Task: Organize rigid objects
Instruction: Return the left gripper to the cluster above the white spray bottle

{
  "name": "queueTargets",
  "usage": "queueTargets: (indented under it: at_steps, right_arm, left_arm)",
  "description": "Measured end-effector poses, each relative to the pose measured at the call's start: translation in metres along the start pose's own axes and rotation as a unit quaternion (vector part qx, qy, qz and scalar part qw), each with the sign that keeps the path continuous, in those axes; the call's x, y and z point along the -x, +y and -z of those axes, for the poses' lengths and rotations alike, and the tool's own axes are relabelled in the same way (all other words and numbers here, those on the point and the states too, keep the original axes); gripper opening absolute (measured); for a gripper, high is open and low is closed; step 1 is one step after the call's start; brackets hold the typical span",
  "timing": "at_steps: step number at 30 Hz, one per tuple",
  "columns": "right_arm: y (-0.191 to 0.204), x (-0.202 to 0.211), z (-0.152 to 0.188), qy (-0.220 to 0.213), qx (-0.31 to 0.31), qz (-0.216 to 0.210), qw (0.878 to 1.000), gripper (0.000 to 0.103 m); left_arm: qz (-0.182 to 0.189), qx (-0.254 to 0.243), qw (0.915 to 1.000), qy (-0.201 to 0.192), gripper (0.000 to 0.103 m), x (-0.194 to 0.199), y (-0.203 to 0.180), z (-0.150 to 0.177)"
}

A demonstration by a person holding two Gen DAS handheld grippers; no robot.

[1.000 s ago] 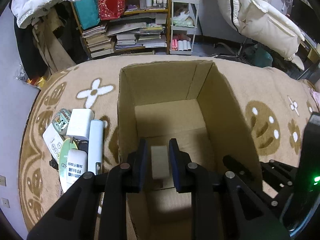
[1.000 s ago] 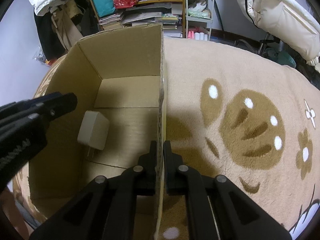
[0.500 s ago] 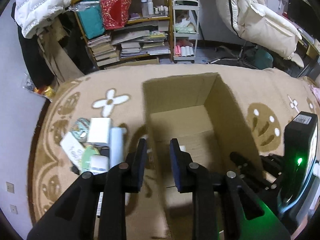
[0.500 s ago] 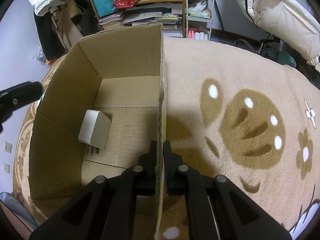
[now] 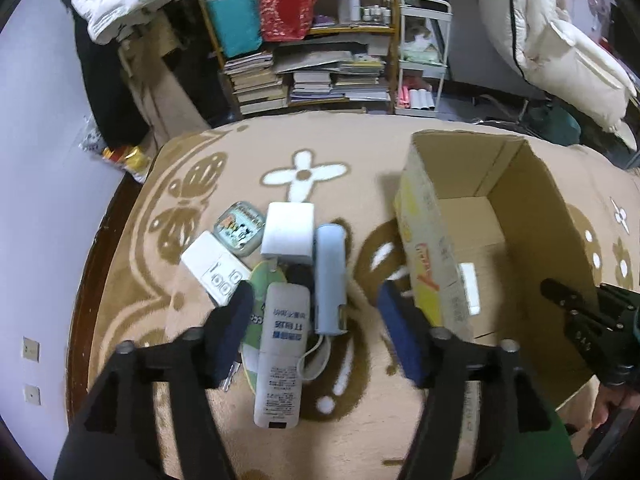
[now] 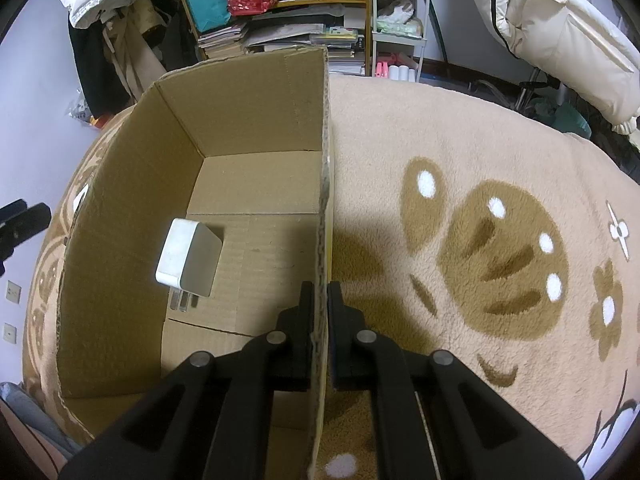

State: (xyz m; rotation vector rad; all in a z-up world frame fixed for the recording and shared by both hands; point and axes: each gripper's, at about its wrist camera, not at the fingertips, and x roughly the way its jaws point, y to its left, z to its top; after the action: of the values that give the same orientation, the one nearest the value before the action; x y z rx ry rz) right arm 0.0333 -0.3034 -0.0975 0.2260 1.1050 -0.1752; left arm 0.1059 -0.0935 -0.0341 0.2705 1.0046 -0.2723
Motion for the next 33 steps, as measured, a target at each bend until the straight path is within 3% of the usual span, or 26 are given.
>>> queueTargets:
  at_steps: [3, 4, 14, 25, 33]
  right_arm:
    - [0.000, 0.000, 0.000, 0.000, 0.002, 0.002, 1.000, 0.007]
    - [0.000, 0.000, 0.000, 0.000, 0.003, 0.002, 1.000, 0.007]
    - [0.001, 0.000, 0.001, 0.002, 0.003, 0.003, 1.000, 0.007]
    - [0.001, -0.001, 0.003, 0.002, 0.005, 0.004, 1.000, 0.007]
    - [0.002, -0.001, 0.003, 0.003, 0.004, 0.003, 1.000, 0.007]
  left_arm:
    - [-0.006, 0.015, 0.9998, -0.011, 0.101, -0.005, 0.006, 0.005]
    - [-0.009, 0.015, 0.9997, -0.015, 0.101, -0.007, 0.008, 0.007]
    - [-0.009, 0.004, 0.9991, 0.040, 0.102, -0.046, 0.023, 0.038]
    - [-0.011, -0.014, 0.9979, 0.062, 0.101, -0.056, 0.029, 0.057]
    - [-0.012, -0.024, 0.9970, 0.073, 0.081, -0.061, 0.030, 0.063]
